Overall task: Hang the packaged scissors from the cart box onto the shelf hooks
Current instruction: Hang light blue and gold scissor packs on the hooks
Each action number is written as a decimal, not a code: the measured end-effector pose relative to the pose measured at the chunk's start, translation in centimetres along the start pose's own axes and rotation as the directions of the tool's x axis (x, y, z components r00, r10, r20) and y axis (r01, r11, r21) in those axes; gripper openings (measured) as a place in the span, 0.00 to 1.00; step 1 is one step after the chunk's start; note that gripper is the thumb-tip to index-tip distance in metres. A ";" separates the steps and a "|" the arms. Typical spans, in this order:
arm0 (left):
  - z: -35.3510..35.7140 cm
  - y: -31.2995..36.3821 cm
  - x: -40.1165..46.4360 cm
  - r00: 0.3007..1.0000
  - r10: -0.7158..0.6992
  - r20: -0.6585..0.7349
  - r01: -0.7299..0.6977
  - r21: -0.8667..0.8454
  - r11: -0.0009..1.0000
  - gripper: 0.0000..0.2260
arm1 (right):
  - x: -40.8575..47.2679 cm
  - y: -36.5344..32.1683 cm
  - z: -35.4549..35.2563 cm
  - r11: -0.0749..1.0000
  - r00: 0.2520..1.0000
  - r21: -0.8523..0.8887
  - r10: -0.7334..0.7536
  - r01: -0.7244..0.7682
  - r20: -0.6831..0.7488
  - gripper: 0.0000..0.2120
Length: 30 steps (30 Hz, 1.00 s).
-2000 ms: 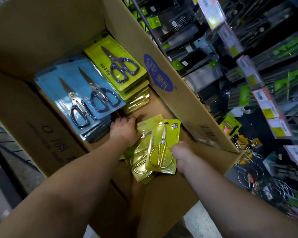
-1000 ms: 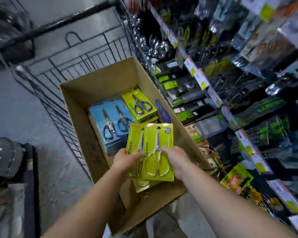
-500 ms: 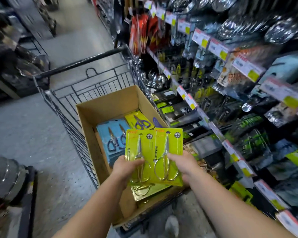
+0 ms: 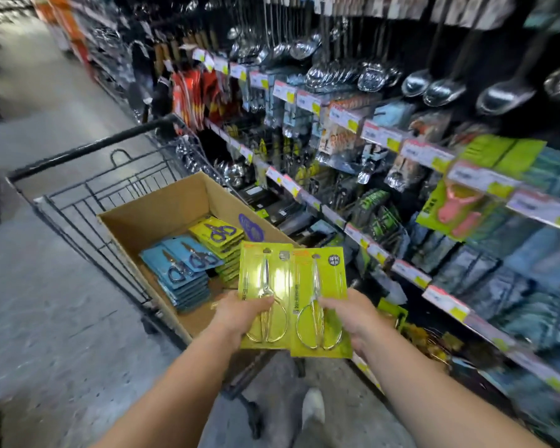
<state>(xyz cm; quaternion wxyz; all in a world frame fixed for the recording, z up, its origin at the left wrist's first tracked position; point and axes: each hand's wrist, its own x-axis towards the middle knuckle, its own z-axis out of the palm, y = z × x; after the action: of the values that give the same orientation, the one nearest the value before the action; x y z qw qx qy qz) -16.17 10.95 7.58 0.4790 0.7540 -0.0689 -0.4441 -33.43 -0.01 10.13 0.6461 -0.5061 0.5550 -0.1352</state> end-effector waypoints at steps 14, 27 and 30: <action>15.4 -1.0 -9.8 0.943 0.074 0.323 -0.169 0.277 0.946 0.10 | -10.0 7.2 -16.3 0.997 0.939 0.075 0.044 -0.020 -0.342 0.13; 35.1 -5.7 -21.7 0.858 0.092 0.504 -0.290 0.329 0.899 0.37 | -19.7 15.1 -35.2 0.981 0.859 0.179 0.028 0.074 -0.511 0.10; 38.0 -6.4 -23.5 0.847 0.108 0.520 -0.315 0.328 0.891 0.45 | -20.8 16.1 -38.0 0.972 0.837 0.221 0.053 0.083 -0.544 0.27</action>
<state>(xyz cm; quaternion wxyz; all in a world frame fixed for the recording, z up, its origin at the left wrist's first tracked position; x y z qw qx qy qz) -60.21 1.68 11.16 0.3278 0.6865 -0.3614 -0.5391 -79.37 3.41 14.14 0.5153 -0.3704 0.6921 -0.3439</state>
